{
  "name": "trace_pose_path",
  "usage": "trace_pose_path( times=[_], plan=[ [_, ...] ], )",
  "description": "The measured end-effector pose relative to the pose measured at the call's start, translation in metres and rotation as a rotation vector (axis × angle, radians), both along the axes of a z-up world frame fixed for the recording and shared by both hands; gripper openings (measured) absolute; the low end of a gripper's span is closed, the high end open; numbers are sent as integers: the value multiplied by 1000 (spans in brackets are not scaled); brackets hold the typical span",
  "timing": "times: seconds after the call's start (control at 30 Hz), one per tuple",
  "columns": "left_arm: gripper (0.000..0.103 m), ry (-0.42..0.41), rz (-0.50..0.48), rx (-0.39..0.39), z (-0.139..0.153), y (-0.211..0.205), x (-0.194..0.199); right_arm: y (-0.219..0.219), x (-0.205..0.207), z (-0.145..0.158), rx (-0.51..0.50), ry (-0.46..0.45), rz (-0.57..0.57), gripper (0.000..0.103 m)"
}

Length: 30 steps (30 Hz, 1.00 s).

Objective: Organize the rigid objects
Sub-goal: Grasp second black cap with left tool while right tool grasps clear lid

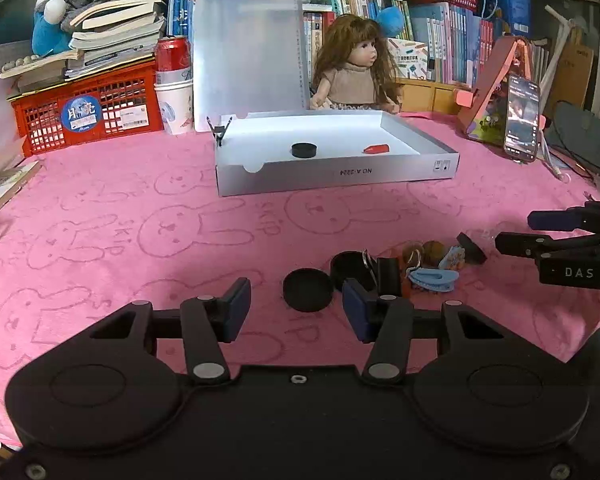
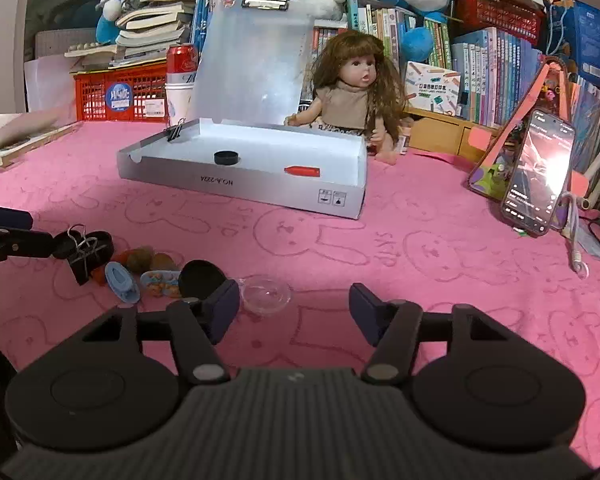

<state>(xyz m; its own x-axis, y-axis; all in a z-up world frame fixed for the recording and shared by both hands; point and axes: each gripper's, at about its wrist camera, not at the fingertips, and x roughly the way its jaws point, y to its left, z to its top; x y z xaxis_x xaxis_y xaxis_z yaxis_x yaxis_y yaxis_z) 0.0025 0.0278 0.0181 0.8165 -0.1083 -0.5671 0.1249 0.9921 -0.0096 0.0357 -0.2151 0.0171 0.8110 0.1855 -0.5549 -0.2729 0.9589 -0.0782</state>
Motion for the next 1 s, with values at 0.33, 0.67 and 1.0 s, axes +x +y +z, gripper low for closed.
trace_pose_path(
  times=[0.33,0.67,1.0],
  plan=[
    [49,3,6,15,-8,-4,11,4,7,-4,22,15,3,57],
    [30,0,-10,37,-15,-10,16,9,11,-8,38,24,-3,45],
    [29,13,21,9,-12,-5,20,8,10,-4,61,17,-5,33]
  ],
)
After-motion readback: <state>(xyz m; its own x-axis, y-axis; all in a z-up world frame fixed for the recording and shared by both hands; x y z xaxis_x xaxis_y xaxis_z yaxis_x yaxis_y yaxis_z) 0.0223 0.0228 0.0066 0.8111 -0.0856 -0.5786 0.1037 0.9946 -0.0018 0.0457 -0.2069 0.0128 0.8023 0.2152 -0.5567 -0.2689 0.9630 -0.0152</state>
